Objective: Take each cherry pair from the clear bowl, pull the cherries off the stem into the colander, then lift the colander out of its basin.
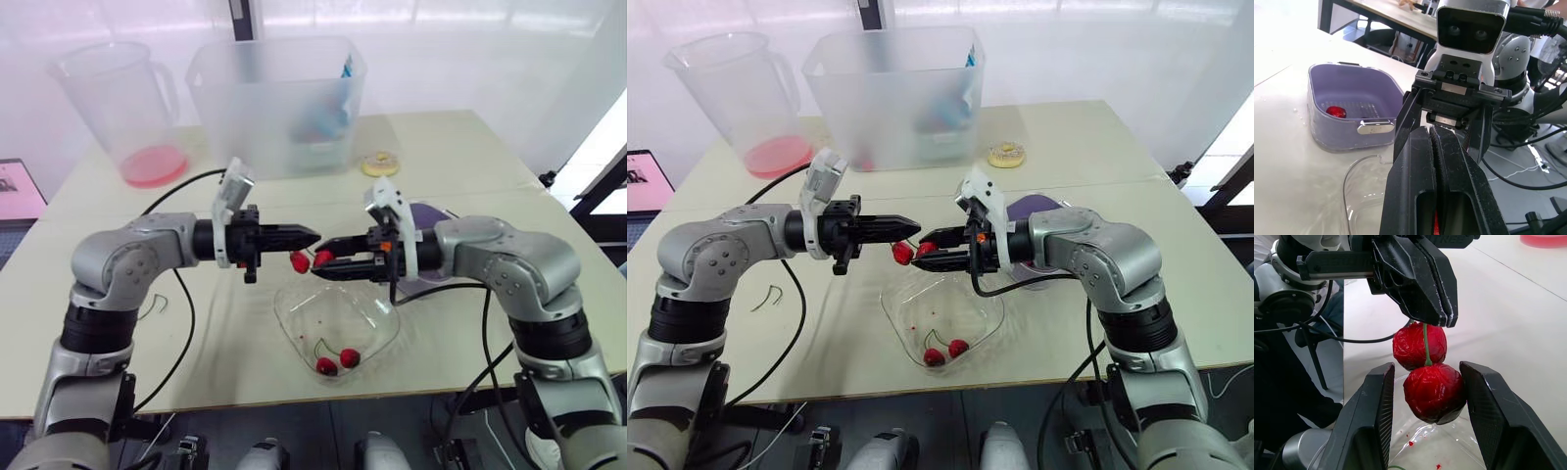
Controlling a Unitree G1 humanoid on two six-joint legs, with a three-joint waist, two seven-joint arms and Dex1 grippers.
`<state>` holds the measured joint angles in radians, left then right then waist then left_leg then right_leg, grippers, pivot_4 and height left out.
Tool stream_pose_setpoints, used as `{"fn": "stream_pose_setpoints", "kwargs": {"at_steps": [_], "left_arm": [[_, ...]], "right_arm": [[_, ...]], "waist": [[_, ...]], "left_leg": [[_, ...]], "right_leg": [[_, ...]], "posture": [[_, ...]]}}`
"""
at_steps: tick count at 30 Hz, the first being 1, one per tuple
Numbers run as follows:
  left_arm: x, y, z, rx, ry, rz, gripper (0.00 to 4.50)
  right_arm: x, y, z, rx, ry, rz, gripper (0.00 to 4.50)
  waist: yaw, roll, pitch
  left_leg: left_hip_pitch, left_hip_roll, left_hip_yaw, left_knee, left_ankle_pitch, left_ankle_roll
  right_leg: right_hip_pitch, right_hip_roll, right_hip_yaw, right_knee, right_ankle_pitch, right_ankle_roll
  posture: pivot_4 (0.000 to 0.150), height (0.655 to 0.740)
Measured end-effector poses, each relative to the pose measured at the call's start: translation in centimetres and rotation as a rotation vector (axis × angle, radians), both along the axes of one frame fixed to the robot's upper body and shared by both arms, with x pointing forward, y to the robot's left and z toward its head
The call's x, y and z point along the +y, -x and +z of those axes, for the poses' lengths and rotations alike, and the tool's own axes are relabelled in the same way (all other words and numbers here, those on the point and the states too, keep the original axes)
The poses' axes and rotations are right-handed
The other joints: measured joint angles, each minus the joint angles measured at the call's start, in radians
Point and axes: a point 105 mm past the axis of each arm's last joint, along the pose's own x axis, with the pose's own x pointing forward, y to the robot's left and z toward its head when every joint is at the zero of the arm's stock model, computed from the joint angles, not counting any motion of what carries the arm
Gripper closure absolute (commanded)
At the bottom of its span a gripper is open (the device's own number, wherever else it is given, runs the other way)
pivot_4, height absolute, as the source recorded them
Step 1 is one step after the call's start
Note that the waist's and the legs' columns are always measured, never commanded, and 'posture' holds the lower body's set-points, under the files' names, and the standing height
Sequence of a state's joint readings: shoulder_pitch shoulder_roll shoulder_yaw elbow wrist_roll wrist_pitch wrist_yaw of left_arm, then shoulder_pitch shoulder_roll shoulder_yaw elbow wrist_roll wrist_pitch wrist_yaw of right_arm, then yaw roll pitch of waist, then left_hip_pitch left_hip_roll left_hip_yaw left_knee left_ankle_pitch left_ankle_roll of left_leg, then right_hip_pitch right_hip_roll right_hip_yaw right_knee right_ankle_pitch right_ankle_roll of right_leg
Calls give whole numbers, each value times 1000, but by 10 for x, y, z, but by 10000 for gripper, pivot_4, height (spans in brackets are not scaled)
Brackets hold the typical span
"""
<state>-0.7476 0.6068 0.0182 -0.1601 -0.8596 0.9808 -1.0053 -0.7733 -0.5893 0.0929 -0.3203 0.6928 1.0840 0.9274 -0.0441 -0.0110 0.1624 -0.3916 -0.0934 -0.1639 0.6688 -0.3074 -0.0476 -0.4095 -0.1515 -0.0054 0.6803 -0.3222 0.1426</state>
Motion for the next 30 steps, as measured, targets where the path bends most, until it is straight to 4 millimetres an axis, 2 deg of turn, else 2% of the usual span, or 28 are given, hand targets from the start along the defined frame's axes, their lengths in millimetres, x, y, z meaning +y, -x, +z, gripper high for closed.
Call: {"fn": "stream_pose_setpoints", "kwargs": {"at_steps": [12,15,17,26,30], "left_arm": [[0,0,0,-2,0,2,45000],[-1,1,1,-8,-2,-1,45000],[-1,1,1,-8,-2,-1,45000],[-3,2,-3,4,-8,-9,45000],[-4,2,-3,4,-4,-11,45000]], "right_arm": [[1,-1,-2,-38,16,5,22739],[1,-1,-2,-39,15,5,31015],[1,-1,-3,-37,15,5,39283],[-7,3,-7,-47,47,14,39283],[-19,5,-26,8,102,3,39283]], "waist": [[0,0,0],[0,0,0],[0,0,0],[1,0,0],[1,0,0]], "left_leg": [[0,0,0,0,0,0],[0,0,0,0,0,0],[0,0,0,0,0,0],[0,0,0,0,0,0],[0,0,0,0,0,0]], "right_leg": [[0,0,0,0,0,0],[0,0,0,0,0,0],[0,0,0,0,0,0],[0,0,0,0,0,0],[0,0,0,0,0,0]], "posture": [[1500,7400],[1500,7400],[1500,7400],[1500,7400],[1500,7400]]}}
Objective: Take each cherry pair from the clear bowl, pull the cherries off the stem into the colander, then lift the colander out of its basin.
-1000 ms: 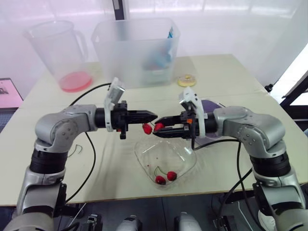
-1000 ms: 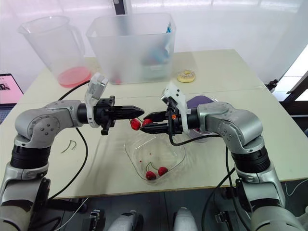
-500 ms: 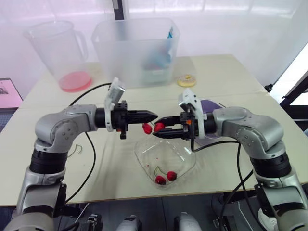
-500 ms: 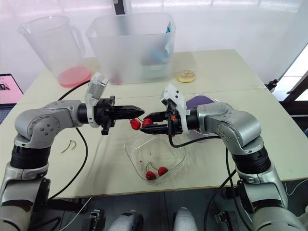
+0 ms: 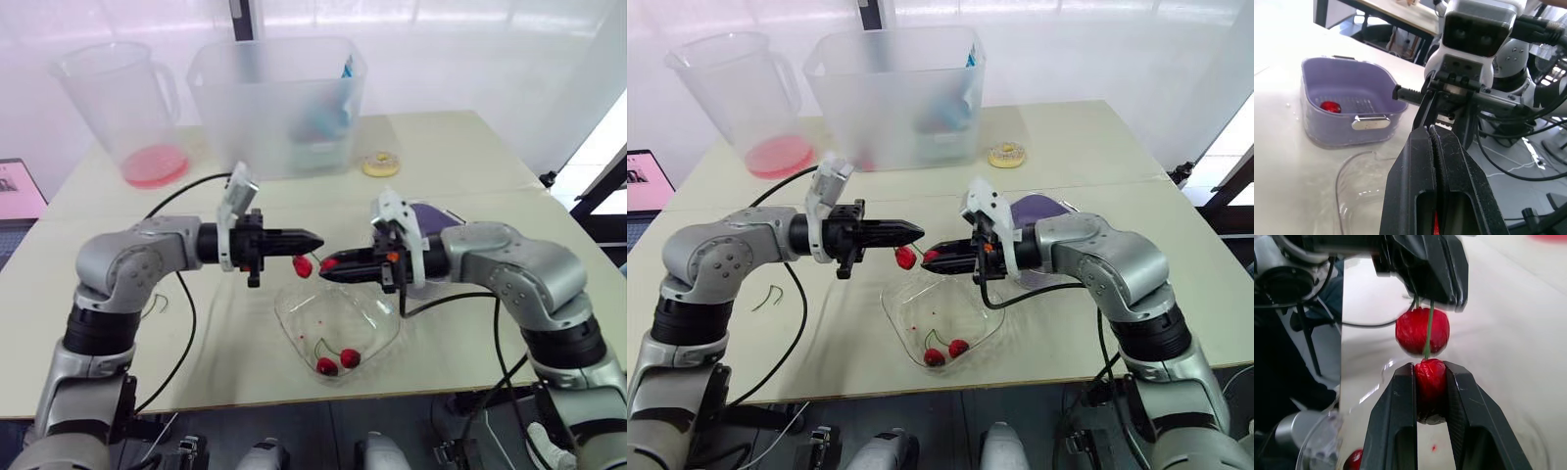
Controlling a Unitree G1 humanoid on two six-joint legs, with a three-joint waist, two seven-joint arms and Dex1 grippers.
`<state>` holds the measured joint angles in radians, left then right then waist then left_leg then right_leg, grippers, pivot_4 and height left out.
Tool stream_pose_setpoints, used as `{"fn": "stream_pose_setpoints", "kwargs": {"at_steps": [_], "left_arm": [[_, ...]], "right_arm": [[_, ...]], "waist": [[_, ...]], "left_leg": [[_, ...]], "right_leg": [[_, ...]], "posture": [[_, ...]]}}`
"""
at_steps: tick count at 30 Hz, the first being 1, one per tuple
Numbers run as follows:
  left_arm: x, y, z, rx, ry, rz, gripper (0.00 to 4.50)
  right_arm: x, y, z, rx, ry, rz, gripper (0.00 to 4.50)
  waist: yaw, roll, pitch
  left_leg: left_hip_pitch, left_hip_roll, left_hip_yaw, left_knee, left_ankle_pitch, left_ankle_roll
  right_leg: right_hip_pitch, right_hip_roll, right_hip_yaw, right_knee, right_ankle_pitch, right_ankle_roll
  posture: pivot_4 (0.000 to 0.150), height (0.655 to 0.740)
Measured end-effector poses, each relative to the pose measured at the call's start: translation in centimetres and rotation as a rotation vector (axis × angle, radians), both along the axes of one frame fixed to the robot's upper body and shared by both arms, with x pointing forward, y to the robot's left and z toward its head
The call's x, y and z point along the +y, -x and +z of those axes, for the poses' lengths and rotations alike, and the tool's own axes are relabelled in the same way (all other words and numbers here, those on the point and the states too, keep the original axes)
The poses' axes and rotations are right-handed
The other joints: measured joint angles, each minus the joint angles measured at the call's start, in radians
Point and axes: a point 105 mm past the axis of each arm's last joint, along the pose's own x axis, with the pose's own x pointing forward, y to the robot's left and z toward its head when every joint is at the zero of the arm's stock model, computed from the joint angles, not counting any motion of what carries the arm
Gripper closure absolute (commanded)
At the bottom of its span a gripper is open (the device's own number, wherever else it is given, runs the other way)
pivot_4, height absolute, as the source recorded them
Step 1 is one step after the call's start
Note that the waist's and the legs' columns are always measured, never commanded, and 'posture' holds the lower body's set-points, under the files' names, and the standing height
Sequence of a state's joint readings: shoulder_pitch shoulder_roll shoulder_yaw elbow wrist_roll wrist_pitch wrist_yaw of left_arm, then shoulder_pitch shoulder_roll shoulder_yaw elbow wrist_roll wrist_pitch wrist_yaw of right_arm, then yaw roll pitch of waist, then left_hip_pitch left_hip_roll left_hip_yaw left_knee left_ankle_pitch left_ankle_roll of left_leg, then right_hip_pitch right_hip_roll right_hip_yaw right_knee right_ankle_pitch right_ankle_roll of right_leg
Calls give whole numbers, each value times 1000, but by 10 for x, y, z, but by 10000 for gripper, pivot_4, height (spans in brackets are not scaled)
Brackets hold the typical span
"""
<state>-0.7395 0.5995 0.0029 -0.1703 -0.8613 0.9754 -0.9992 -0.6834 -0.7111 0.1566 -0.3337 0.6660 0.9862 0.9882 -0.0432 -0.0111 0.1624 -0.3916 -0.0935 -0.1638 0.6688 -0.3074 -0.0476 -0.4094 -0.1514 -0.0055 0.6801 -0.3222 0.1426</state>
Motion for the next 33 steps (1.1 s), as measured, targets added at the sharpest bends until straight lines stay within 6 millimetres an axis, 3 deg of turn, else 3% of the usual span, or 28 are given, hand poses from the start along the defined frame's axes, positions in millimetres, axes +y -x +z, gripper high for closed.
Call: {"fn": "stream_pose_setpoints", "kwargs": {"at_steps": [6,10,16,18,19,22,27,28,33], "left_arm": [[1,-1,1,-5,5,6,45000],[2,-1,3,-10,9,16,45000],[2,2,2,-21,12,22,45000],[3,2,0,-11,16,27,45000],[3,2,1,-13,17,31,45000],[2,3,3,-21,21,31,45000],[1,3,3,-17,30,34,45000],[1,3,3,-16,31,36,45000],[1,3,3,-14,34,35,45000]], "right_arm": [[-12,-3,-8,27,36,-25,39283],[-32,-16,2,23,25,-92,39283],[-103,-66,48,-187,123,-385,39283],[-131,-81,52,-219,185,-494,39283],[-142,-86,47,-217,221,-534,39283],[-152,-94,26,-179,278,-552,39283],[-151,-98,-4,-111,287,-528,39283],[-152,-98,-8,-103,291,-526,31876],[-152,-99,-9,-105,294,-524,9680]], "waist": [[-1,0,0],[2,0,0],[1,0,0],[0,0,0],[0,0,0],[-3,0,0],[-2,0,0],[-1,0,0],[0,0,0]], "left_leg": [[0,0,0,0,0,0],[0,0,0,0,0,0],[0,0,1,-1,0,0],[0,1,2,-2,0,0],[0,1,2,-2,0,0],[0,1,3,-2,0,0],[0,1,5,-2,0,0],[0,1,4,-1,0,0],[0,1,3,-1,0,0]], "right_leg": [[0,0,0,0,0,0],[0,0,0,0,0,0],[1,0,0,-6,0,0],[0,1,0,-8,0,0],[1,1,0,-8,0,0],[0,0,0,-8,0,0],[0,0,0,-8,0,0],[0,0,0,-8,0,0],[0,0,0,-8,0,0]], "posture": [[1500,7400],[1500,7400],[1500,7400],[1500,7400],[1500,7400],[1500,7400],[1500,7400],[1500,7400],[1500,7400]]}}
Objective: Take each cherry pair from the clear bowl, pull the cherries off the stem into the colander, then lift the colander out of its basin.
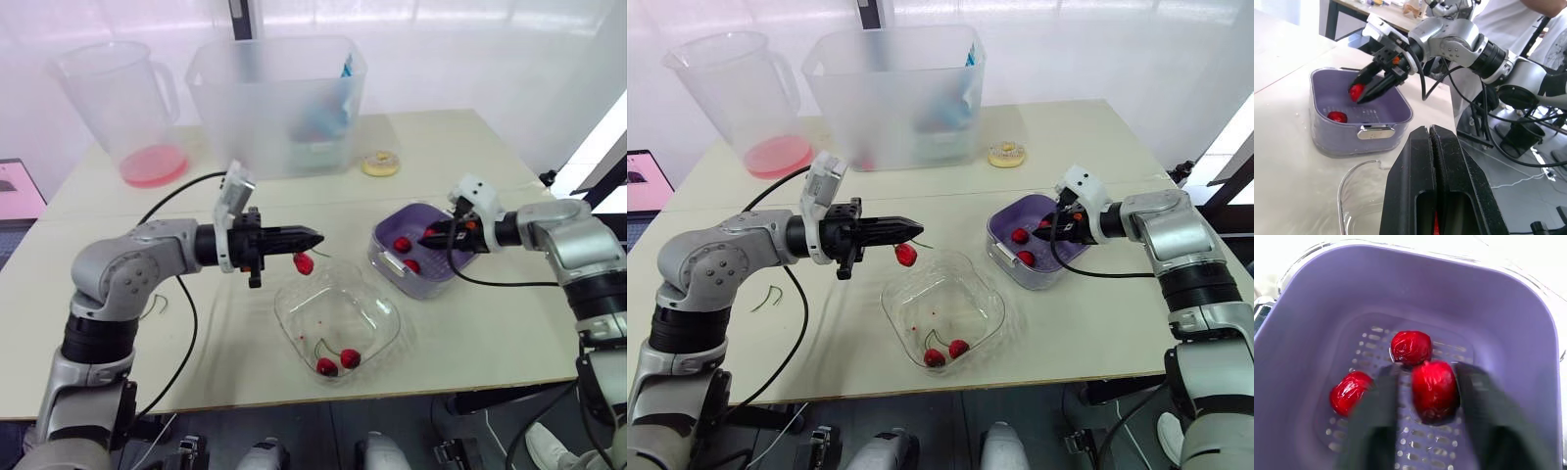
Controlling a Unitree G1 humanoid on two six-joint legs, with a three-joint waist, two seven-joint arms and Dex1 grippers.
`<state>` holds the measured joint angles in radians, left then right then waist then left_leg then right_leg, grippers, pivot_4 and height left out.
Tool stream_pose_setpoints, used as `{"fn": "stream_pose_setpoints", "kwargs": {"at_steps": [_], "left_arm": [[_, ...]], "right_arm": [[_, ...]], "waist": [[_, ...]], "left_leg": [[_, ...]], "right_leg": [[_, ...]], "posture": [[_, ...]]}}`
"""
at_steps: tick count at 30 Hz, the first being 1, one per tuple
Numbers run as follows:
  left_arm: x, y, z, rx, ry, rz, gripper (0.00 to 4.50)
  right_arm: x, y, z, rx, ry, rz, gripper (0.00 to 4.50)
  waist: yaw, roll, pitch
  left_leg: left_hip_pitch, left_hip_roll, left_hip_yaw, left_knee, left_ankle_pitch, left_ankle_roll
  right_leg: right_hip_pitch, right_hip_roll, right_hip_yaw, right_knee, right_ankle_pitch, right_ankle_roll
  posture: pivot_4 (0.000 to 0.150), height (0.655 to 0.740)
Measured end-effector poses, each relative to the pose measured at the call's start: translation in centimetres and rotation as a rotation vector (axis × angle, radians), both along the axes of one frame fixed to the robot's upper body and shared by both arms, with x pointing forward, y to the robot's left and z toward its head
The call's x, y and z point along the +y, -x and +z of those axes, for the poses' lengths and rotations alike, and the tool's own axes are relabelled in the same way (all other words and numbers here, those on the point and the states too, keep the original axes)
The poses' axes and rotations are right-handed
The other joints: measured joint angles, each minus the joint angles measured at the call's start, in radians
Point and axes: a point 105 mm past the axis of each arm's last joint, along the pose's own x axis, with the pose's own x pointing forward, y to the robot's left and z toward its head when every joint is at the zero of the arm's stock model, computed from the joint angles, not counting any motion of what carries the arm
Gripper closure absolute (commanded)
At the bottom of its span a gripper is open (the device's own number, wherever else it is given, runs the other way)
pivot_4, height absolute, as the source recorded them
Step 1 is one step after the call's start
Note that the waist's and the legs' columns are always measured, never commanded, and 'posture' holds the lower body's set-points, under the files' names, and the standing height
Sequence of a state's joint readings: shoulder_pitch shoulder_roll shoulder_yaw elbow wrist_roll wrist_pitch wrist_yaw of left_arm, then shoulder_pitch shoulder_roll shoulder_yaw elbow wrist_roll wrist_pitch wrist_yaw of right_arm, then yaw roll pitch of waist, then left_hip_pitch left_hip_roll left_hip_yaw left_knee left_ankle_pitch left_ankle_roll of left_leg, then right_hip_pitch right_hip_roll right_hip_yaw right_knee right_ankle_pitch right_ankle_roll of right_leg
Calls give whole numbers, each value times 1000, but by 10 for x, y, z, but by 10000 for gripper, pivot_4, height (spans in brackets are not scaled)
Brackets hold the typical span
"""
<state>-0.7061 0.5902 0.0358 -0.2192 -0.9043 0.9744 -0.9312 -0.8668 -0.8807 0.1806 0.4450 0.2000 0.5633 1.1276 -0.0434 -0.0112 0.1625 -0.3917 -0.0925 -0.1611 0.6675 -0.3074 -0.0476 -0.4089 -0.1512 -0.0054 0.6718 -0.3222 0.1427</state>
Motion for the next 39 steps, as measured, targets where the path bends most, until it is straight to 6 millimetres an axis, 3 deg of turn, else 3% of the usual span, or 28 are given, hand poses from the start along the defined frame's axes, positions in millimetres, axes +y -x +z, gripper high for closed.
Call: {"fn": "stream_pose_setpoints", "kwargs": {"at_steps": [2,4,7,10,12,15,19,24,30,33,35,39], "left_arm": [[0,0,0,0,0,1,45000],[0,0,0,-1,0,2,45000],[-1,-1,2,-7,2,1,45000],[-3,-2,9,-8,37,-1,45000],[-5,-2,16,-7,73,-9,45000],[-8,-1,22,-3,108,-23,45000],[-12,1,30,9,152,-45,45000],[-16,4,32,23,161,-66,45000],[-16,5,31,30,157,-66,45000],[-16,5,31,30,157,-66,45000],[-16,4,31,31,156,-63,45000],[-16,4,31,30,155,-62,45000]], "right_arm": [[0,1,3,-4,0,1,484],[2,3,11,-20,-4,14,484],[11,9,40,-79,-33,52,484],[38,27,79,-156,-144,164,484],[65,49,90,-145,-232,287,484],[98,78,72,-38,-323,439,484],[128,92,42,77,-421,488,484],[157,99,45,89,-540,525,484],[172,100,52,104,-611,541,484],[173,100,55,95,-612,543,9051],[174,100,57,93,-613,550,17971],[176,99,57,97,-608,552,17971]], "waist": [[-1,0,0],[-1,0,0],[-1,0,0],[0,0,0],[1,0,0],[3,0,0],[5,0,0],[-1,0,0],[0,0,0],[-1,0,0],[-1,0,0],[-1,0,0]], "left_leg": [[0,0,0,0,0,0],[0,0,0,0,0,0],[0,0,0,0,0,0],[0,1,-1,0,0,0],[0,1,-1,0,0,0],[0,0,-2,1,0,0],[0,-1,-3,2,0,0],[0,0,-3,1,0,0],[0,0,-3,2,0,0],[0,0,-3,1,0,0],[0,0,-3,1,0,0],[0,0,-3,1,0,0]], "right_leg": [[0,0,0,0,0,0],[0,0,0,0,0,0],[0,0,0,0,0,0],[0,1,0,0,0,0],[1,1,-1,-1,0,0],[2,0,-1,-1,0,0],[2,0,-1,-1,1,1],[2,0,-1,-1,1,1],[2,0,-1,0,1,1],[2,0,-1,0,1,1],[2,0,-1,0,1,1],[2,0,-1,0,1,1]], "posture": [[1500,7400],[1500,7400],[1500,7400],[1500,7400],[1500,7400],[1500,7400],[1500,7400],[1500,7400],[1500,7400],[1500,7400],[1500,7400],[1500,7400]]}}
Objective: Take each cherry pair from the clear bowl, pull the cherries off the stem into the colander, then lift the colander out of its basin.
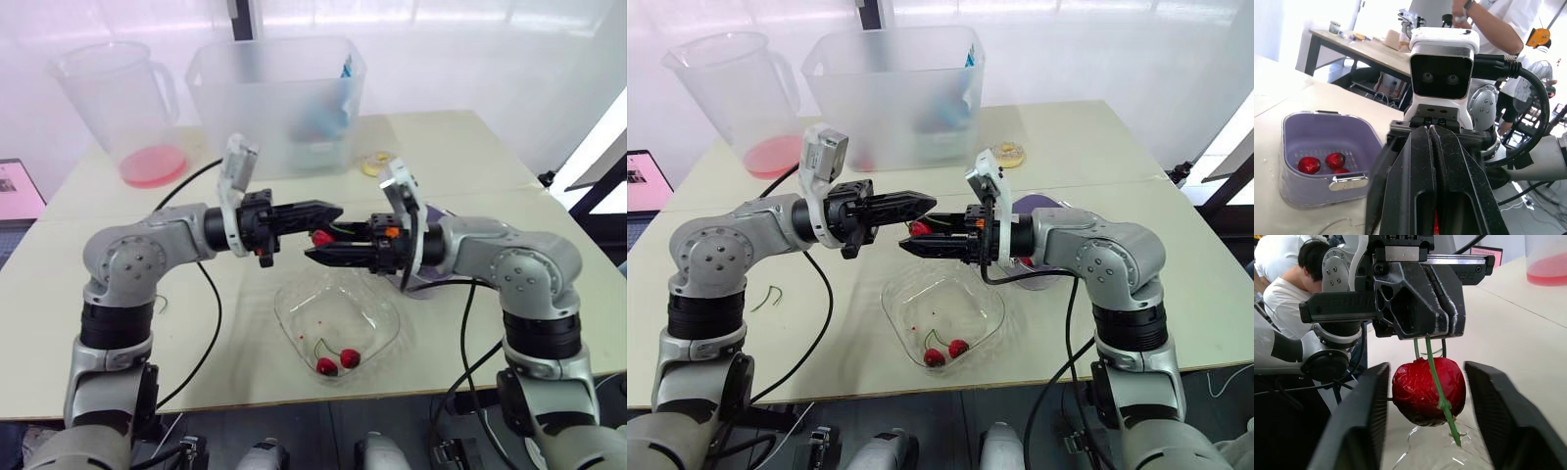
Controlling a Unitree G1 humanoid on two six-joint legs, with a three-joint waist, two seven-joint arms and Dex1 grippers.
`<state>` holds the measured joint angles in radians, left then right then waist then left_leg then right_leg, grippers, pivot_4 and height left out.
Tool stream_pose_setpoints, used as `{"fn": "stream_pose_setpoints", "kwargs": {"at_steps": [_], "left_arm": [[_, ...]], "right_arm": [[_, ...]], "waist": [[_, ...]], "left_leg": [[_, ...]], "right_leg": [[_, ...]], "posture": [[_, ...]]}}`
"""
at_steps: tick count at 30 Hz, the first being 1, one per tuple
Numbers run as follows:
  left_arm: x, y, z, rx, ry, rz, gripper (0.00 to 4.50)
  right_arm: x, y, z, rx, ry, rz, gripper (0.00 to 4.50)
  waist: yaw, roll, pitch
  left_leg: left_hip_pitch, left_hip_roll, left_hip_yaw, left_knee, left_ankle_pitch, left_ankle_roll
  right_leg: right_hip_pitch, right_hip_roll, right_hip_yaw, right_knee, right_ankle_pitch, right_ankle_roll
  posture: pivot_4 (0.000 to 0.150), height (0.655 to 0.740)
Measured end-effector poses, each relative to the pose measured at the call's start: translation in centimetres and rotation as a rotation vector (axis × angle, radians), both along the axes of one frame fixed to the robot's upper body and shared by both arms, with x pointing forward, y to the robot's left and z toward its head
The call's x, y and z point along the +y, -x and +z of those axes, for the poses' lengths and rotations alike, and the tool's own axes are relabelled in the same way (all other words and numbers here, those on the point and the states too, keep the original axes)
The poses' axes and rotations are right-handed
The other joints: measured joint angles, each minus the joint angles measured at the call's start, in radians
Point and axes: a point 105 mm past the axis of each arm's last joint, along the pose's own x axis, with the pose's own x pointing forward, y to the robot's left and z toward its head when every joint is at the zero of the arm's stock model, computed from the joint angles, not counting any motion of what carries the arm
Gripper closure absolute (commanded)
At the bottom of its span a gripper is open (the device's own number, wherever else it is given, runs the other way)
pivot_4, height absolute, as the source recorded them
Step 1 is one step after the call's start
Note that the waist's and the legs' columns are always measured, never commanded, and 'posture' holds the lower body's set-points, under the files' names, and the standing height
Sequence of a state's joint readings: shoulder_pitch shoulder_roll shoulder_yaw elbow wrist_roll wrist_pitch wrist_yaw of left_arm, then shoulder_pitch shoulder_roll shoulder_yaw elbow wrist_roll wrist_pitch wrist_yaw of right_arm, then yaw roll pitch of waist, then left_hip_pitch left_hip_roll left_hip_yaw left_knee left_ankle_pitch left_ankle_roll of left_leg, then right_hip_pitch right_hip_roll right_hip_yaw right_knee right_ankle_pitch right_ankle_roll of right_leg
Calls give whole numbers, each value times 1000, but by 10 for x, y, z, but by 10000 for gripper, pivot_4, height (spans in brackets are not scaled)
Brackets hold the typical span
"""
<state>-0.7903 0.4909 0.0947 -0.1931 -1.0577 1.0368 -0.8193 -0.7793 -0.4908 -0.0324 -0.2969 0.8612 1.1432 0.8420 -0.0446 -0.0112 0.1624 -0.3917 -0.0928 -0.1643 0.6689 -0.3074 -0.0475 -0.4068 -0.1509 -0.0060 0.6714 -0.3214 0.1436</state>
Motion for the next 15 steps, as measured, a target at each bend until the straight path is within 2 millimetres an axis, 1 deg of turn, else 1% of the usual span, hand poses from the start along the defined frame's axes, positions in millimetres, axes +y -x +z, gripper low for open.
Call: {"fn": "stream_pose_setpoints", "kwargs": {"at_steps": [4,7,8,9,15], "left_arm": [[0,-1,0,-4,-3,4,45000],[0,-1,-1,-5,-4,6,45000],[0,-1,-1,-5,-4,6,45000],[0,-1,-1,-5,-5,6,45000],[0,-1,-2,-8,-11,11,45000]], "right_arm": [[1,-1,-2,8,11,3,17971],[1,-1,-3,13,12,4,25334],[1,-1,-3,15,10,5,30518],[1,-1,-3,16,10,5,34254],[0,-1,-3,15,14,1,34254]], "waist": [[1,0,0],[0,0,0],[0,0,0],[0,0,0],[0,0,0]], "left_leg": [[0,0,0,0,0,0],[0,0,0,0,0,0],[0,0,0,0,0,0],[0,0,0,0,0,0],[0,0,0,0,0,0]], "right_leg": [[0,0,0,0,0,0],[0,0,0,0,0,0],[0,0,0,0,0,0],[0,0,0,0,0,0],[0,0,0,0,0,0]], "posture": [[1500,7400],[1500,7400],[1500,7400],[1500,7400],[1500,7400]]}}
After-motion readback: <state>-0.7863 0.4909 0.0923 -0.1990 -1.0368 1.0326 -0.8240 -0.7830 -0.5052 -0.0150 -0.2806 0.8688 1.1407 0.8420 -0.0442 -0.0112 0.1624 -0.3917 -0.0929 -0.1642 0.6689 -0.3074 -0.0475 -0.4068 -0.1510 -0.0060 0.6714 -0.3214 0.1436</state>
